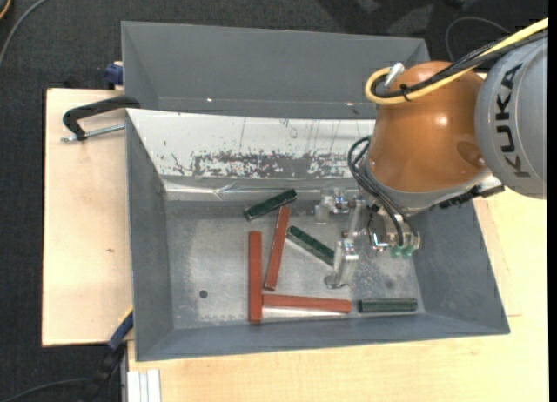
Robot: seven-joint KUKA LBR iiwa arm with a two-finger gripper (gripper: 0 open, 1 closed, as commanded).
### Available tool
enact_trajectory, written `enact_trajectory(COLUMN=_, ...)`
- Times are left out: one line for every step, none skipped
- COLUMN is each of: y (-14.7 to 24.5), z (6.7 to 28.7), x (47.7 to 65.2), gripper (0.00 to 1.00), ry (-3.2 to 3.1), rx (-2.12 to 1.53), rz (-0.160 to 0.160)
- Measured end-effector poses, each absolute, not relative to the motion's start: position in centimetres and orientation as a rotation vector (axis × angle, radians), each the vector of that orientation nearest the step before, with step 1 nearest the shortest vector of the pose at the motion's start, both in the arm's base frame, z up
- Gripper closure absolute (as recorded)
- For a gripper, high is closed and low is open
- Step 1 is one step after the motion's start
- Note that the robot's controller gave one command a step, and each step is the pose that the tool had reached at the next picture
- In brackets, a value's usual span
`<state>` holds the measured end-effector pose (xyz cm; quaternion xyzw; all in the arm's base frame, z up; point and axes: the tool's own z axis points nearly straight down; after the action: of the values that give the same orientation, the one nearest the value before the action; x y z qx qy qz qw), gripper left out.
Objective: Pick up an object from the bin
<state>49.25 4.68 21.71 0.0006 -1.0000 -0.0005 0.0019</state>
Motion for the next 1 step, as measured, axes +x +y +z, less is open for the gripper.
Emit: enact_trajectory(y=-3.87, z=8.98, x=49.54, gripper=0.00, ry=-3.066, rx=-0.662, rz=0.001)
